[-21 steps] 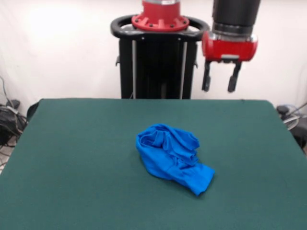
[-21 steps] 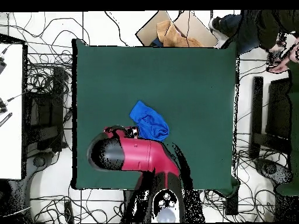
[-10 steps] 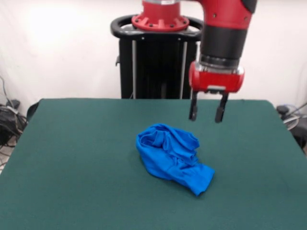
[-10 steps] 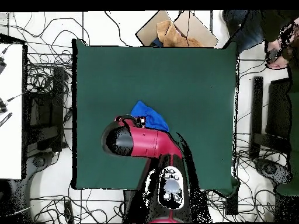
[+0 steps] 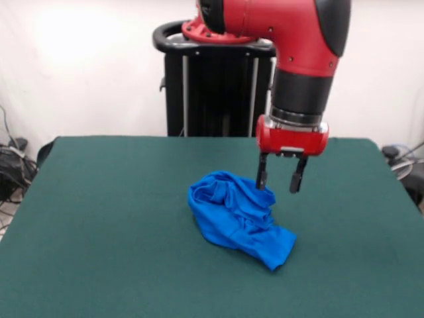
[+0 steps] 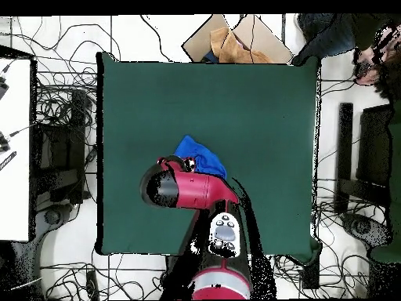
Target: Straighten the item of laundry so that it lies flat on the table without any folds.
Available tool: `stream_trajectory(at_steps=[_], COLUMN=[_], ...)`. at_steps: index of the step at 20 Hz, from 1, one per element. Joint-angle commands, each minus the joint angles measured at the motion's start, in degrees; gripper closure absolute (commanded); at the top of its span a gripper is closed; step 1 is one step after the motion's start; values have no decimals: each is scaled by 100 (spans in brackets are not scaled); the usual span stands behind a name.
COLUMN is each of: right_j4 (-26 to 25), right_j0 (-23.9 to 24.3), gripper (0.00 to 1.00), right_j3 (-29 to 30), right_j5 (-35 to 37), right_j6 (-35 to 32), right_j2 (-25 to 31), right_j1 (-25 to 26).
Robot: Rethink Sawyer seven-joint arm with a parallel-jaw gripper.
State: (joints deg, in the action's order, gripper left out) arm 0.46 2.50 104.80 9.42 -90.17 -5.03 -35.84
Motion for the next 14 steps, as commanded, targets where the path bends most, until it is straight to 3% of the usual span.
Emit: stream_trajectory(at_steps=[1, 14], right_j4=[228, 272], right_j0=[25, 47], gripper=[0, 0], right_j3=[-170, -205], right_j5=[-284, -453], right_j6=[-1253, -1270], right_j2=[32, 146], right_j1=[320, 485])
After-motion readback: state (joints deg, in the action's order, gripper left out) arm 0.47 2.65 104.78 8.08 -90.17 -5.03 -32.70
